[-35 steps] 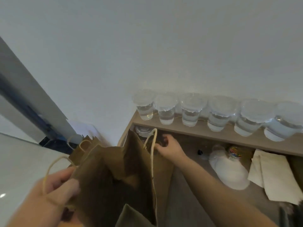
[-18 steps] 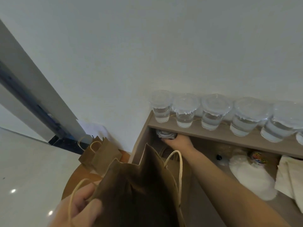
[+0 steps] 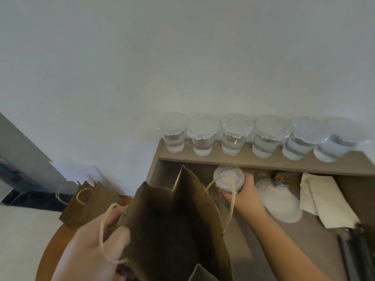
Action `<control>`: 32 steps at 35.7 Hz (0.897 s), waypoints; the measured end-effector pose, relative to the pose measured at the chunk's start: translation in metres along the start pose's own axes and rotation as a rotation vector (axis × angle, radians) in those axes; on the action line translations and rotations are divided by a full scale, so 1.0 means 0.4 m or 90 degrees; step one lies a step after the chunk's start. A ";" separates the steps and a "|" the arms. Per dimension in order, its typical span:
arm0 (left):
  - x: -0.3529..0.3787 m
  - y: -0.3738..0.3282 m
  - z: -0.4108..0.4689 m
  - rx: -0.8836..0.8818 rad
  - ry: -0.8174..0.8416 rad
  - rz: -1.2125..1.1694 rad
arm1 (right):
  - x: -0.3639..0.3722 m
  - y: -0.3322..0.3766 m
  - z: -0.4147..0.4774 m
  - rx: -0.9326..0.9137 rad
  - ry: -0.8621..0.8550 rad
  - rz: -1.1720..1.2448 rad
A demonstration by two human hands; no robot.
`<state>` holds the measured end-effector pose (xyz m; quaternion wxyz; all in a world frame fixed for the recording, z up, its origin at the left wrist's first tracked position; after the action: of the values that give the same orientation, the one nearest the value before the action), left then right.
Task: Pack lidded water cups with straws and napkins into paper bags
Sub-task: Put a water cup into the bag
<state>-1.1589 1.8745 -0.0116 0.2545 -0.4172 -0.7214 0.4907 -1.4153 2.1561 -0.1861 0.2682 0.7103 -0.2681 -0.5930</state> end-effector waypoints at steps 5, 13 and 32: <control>0.032 -0.027 0.029 0.028 0.000 0.163 | -0.088 -0.085 -0.129 0.029 -0.022 -0.032; 0.147 -0.048 0.024 0.065 0.086 0.187 | -0.208 -0.243 -0.290 0.091 -0.003 -0.105; 0.395 -0.028 0.009 0.065 0.165 0.261 | -0.359 -0.249 -0.265 0.009 0.265 -0.425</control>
<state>-1.2480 2.0054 -0.0094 0.2611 -0.6010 -0.5569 0.5103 -1.3265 2.3339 -0.1393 0.1040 0.8653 0.0336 -0.4891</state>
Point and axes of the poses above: each hand's wrist, its own z-axis towards the middle knuckle, its own x-axis out of the palm, y = z × x, the point moved 7 cm from there along z, towards the middle knuckle, and after that the axes turned 13 degrees about -z, right-handed, at the moved point
